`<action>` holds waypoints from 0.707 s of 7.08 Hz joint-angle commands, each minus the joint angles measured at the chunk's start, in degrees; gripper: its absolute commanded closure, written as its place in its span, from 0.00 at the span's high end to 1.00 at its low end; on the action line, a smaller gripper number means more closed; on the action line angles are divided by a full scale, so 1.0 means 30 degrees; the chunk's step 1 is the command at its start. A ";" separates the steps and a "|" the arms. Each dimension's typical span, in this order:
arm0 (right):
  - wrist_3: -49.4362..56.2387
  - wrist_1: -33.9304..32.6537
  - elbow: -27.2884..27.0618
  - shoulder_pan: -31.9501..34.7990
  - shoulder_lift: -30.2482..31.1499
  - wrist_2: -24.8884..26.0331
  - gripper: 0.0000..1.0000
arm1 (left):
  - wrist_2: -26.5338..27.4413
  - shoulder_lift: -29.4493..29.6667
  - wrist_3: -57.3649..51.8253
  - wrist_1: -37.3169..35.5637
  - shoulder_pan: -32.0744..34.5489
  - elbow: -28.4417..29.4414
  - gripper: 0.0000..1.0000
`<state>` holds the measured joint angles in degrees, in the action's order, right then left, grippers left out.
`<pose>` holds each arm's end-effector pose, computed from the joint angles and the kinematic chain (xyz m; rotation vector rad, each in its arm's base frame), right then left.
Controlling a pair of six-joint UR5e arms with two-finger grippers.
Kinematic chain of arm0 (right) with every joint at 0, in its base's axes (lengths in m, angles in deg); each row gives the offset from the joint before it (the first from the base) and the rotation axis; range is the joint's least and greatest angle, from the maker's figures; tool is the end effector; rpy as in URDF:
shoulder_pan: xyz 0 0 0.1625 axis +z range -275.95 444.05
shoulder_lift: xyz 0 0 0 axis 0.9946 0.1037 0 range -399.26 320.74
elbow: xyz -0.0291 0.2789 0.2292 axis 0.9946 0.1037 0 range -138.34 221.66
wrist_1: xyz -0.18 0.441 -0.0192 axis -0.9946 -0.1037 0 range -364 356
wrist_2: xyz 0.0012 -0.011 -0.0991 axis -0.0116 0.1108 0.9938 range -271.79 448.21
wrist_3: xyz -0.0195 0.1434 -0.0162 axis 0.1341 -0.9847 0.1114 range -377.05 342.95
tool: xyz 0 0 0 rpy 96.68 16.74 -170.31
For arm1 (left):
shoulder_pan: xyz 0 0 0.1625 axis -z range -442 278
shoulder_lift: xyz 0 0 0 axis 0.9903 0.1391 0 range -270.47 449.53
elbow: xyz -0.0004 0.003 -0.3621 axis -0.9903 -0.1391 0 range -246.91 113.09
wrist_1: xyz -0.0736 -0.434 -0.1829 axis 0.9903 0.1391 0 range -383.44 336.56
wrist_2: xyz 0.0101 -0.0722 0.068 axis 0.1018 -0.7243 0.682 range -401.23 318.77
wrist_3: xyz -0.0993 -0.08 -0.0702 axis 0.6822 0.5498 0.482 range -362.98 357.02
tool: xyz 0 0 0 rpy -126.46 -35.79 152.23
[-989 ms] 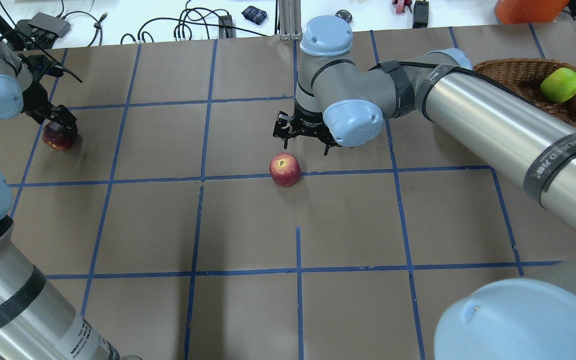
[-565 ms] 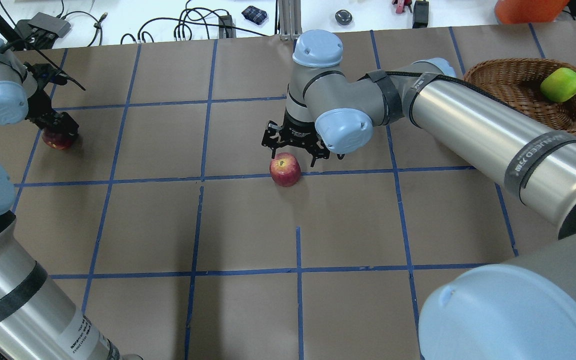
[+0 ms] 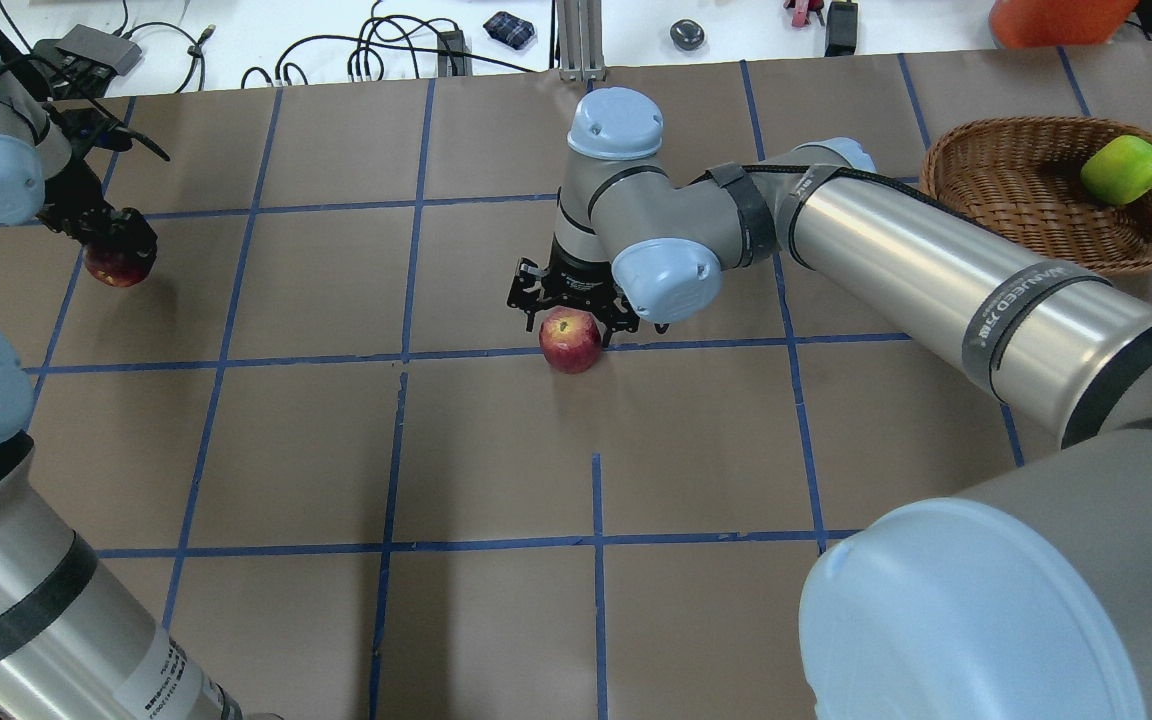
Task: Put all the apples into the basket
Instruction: 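Carry the red apple to the basket while the left carries the dark red apple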
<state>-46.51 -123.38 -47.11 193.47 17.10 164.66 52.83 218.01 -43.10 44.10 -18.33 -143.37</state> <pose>0.3837 -0.5848 0.0721 0.2666 2.9283 0.2152 0.2152 -0.7121 0.1036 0.3749 3.0811 0.1167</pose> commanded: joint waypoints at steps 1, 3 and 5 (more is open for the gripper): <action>-0.0050 -0.0108 -0.0056 -0.0002 -0.0677 -0.0082 1.00 | -0.1875 -0.1949 0.4472 0.3753 0.1648 -0.0265 0.42; -0.0022 -0.0517 -0.0114 -0.0031 -0.0680 0.0269 0.01 | -0.2932 -0.3474 0.9884 0.4613 0.4251 -0.1316 0.32; 0.0182 -0.0285 0.0061 -0.0643 0.0337 0.1346 0.00 | -0.4338 -0.4182 1.5512 0.4294 0.6947 -0.2897 0.32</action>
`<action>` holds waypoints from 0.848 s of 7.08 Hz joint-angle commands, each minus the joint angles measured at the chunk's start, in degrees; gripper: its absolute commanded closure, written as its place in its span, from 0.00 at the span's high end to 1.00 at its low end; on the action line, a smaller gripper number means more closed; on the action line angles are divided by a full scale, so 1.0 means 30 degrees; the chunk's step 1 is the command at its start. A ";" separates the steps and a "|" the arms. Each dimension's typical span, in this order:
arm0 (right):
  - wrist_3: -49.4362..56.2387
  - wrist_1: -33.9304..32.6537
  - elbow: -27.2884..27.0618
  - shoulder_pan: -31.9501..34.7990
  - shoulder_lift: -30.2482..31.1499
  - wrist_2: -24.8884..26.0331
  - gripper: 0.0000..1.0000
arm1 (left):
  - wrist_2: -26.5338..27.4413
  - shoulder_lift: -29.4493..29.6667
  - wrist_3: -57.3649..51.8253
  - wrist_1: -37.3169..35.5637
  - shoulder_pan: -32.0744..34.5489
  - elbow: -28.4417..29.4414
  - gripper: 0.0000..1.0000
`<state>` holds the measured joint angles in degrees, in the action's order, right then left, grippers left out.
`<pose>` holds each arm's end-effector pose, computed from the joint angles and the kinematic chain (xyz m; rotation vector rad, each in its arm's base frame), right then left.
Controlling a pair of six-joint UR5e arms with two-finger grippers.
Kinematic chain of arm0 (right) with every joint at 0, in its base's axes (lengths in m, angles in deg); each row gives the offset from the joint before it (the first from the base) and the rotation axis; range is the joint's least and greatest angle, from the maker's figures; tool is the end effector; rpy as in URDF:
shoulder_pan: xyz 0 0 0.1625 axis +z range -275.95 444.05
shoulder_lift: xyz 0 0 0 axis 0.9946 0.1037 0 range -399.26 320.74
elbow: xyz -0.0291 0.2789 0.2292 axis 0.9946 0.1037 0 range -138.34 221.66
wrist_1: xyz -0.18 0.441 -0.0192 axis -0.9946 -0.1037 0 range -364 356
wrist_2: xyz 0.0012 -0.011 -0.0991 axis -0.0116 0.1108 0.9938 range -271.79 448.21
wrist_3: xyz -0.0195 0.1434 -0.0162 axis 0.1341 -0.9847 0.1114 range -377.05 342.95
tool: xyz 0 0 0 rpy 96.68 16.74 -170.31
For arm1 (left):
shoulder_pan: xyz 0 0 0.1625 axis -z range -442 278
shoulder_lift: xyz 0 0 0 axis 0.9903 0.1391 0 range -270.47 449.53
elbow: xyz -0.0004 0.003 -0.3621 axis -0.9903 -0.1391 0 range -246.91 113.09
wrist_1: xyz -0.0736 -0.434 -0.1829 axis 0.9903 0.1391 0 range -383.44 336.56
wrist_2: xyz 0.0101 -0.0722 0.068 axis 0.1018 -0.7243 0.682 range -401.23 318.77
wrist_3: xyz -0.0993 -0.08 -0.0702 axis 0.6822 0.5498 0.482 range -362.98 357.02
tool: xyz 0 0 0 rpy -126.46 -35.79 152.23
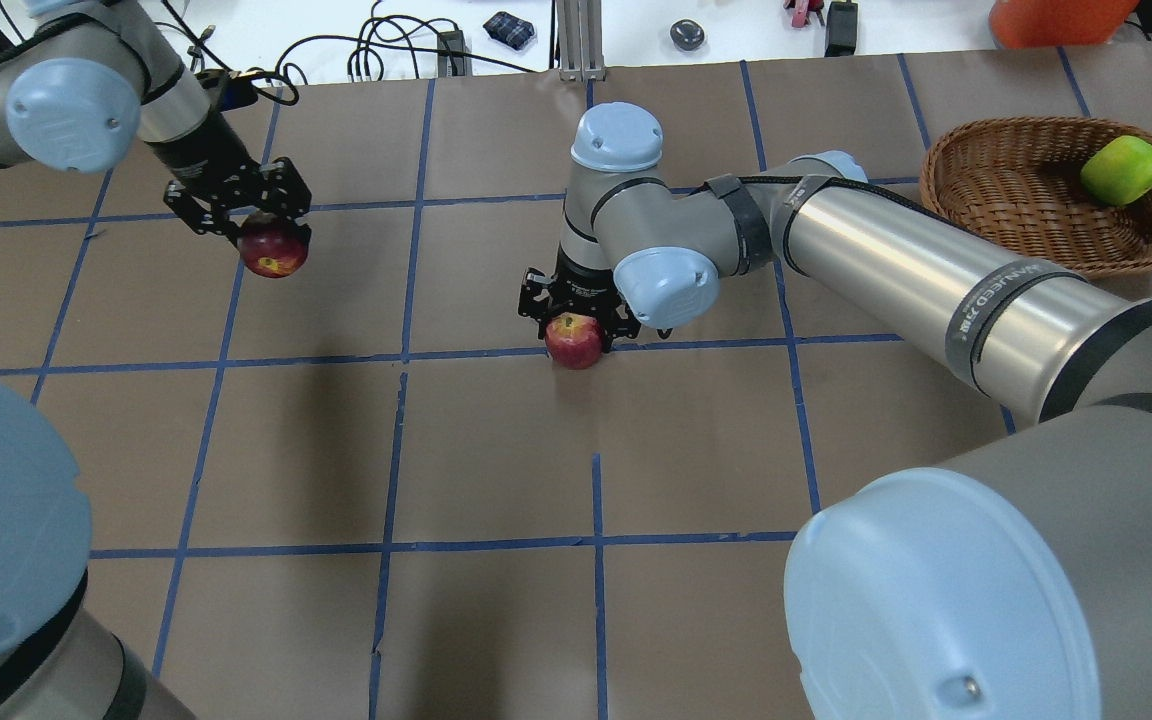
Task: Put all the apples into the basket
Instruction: 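Carry the red apple to the basket while the left carries the dark red apple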
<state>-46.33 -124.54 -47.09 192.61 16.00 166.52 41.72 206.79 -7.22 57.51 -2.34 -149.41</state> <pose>0.3709 -0.5931 0.0600 0.2853 2.9561 0.1930 -0.0289 -0.6840 0.1692 0.1761 -2.9804 -0.2544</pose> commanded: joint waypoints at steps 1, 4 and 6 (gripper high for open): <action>0.0356 0.0829 0.0082 -0.1606 0.1639 0.1575 0.00 | -0.0637 -0.0356 0.5611 -0.0815 0.2847 -0.1150 0.32; 0.5879 0.4288 0.0112 -0.7663 0.4660 0.2544 0.00 | -0.0754 0.0988 1.2067 -0.5697 0.5958 -0.1241 0.32; 0.9915 0.4119 0.0170 -1.0192 0.5308 0.4443 0.00 | -0.0580 0.2013 1.6076 -0.6122 0.8471 -0.1270 0.34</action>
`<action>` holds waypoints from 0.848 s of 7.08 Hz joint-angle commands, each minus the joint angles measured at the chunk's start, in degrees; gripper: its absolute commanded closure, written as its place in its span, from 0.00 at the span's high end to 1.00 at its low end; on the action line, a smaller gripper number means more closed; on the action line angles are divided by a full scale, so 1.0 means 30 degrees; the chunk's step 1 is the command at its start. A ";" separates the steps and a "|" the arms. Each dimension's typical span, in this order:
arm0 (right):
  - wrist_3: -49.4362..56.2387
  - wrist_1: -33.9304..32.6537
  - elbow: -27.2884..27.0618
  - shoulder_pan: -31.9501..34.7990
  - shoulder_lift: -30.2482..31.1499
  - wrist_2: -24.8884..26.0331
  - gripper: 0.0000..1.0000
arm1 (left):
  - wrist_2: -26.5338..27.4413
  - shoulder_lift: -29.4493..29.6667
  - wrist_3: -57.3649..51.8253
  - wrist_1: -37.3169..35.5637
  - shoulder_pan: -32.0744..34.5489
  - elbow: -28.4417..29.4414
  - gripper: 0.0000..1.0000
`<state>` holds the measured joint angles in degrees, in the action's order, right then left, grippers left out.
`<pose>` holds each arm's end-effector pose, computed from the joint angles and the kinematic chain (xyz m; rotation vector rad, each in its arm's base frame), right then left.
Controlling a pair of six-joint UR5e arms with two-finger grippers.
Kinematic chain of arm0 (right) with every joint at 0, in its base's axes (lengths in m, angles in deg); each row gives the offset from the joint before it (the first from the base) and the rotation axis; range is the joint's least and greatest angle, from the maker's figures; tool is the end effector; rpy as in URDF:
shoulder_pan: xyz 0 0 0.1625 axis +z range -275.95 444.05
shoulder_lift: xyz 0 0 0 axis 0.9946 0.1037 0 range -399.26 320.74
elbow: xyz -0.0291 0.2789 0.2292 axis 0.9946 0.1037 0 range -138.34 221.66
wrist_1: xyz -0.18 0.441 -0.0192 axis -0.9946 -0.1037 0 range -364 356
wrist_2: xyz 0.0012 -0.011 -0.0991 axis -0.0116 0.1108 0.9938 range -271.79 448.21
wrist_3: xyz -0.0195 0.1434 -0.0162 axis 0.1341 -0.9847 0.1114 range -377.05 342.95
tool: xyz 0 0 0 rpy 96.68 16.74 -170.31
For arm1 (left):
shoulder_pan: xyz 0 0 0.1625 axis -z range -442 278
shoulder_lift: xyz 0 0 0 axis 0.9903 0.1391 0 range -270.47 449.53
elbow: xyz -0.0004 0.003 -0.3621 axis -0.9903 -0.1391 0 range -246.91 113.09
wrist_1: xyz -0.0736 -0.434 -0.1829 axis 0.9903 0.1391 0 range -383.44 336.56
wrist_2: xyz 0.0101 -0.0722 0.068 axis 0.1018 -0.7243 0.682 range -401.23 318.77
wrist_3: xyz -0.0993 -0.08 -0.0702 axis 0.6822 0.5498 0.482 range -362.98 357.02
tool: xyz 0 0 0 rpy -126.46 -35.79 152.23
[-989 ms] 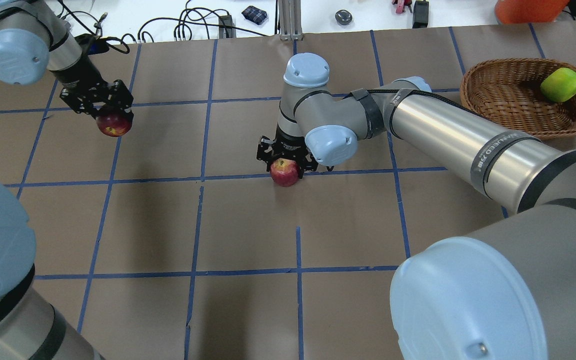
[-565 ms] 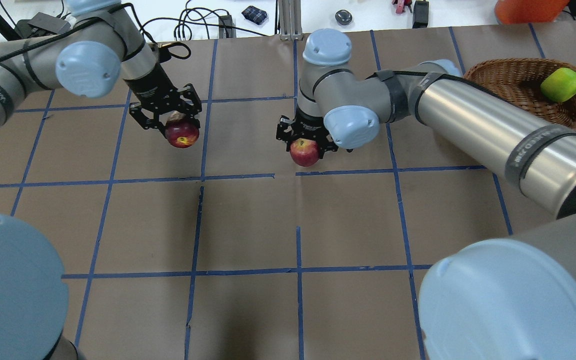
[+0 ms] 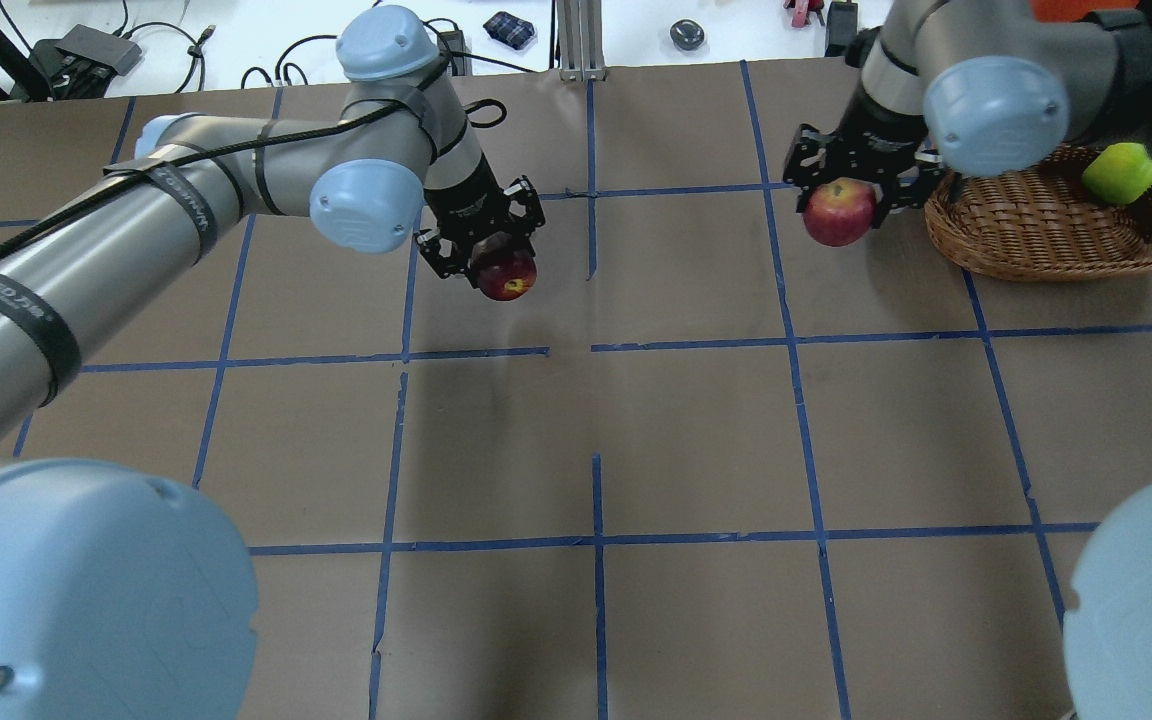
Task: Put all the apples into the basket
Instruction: 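Carry the red apple to the basket while the left carries the dark red apple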
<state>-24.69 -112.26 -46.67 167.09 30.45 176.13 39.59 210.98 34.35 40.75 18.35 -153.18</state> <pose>0.0578 -0.6700 0.2099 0.3949 3.0802 0.0099 -0.2778 -0.6496 0.1116 0.7050 -2.9213 -0.1434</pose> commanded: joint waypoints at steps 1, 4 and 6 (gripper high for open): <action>0.4639 -0.0033 0.0407 -0.2507 0.0464 0.1745 0.00 | 0.0131 0.0937 0.2902 -0.0422 0.2170 -0.0273 0.48; 0.8110 -0.0296 0.0879 -0.4385 -0.0559 0.1780 0.00 | 0.0103 0.0591 0.2590 -0.0538 0.2762 -0.1739 1.00; 0.9659 -0.1578 0.0792 -0.5730 -0.1522 0.2187 0.00 | 0.0131 0.0007 0.2411 -0.0538 0.2646 -0.1131 1.00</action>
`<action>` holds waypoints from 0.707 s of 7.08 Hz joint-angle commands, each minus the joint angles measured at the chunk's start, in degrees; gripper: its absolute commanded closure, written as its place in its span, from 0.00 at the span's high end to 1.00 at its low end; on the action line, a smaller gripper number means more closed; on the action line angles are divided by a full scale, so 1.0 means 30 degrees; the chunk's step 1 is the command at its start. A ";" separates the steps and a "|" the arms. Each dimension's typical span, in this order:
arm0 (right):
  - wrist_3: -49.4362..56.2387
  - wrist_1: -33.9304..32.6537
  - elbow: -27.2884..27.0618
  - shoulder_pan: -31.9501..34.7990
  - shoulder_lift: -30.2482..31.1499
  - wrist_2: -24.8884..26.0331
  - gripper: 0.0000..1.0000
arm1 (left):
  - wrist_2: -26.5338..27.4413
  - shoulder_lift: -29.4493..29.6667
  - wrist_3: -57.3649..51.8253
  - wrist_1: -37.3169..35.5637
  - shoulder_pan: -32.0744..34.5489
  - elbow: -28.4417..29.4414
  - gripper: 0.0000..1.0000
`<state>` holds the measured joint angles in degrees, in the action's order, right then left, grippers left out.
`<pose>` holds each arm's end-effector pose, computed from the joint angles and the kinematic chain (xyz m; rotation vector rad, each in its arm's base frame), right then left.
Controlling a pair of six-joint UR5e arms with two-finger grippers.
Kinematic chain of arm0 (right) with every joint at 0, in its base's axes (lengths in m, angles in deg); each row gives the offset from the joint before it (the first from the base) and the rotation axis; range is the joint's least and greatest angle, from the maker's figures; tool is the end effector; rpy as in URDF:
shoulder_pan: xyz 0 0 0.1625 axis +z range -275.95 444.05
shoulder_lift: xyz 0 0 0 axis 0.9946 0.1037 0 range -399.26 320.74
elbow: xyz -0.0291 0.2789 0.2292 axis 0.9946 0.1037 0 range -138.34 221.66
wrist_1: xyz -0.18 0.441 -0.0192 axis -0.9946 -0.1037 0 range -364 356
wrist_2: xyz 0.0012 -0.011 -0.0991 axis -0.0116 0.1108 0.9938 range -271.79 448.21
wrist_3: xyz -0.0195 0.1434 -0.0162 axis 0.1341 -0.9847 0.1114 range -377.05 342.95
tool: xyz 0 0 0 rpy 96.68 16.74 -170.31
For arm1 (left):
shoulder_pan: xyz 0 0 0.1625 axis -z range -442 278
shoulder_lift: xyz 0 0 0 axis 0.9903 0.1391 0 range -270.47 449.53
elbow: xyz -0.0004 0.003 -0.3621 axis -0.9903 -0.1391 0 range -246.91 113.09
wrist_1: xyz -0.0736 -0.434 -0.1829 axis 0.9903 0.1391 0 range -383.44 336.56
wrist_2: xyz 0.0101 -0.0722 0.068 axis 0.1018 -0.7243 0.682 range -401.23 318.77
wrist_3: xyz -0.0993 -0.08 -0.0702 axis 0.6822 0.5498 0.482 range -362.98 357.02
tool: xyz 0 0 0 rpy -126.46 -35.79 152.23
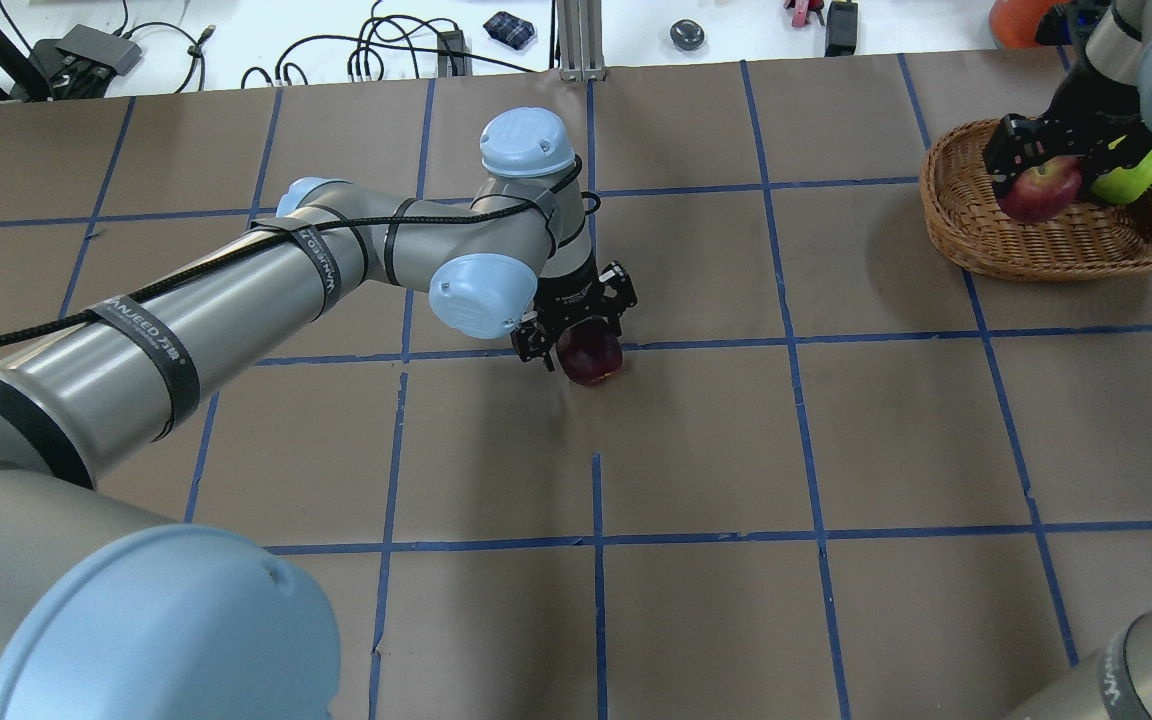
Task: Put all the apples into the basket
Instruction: 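Release the red apple into the basket while the left sets down the dark red apple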
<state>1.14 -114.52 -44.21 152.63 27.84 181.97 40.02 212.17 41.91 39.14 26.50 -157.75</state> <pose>-0.1325 -0.6767 0.2067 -0.0882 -3.0681 0.0101 -0.3572 -0.5775 0.0614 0.7097 -2.9727 -0.2606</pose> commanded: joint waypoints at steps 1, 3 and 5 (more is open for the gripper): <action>0.2158 -0.2110 0.0000 -0.1470 -0.1442 0.0243 0.00 | 0.0074 -0.1145 -0.0198 0.0433 -0.0188 0.1063 1.00; 0.3310 -0.5624 0.0437 -0.2148 -0.3258 0.0243 0.00 | -0.0042 -0.3395 -0.3370 0.3613 -0.1615 0.1509 1.00; 0.3224 -0.5785 0.0879 -0.2121 -0.3851 0.0301 0.00 | 0.0132 -0.6703 -1.0271 0.8470 -0.3200 0.1538 1.00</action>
<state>10.76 -130.94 -42.07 146.38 17.49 182.81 40.10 197.87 22.97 56.20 19.55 -153.21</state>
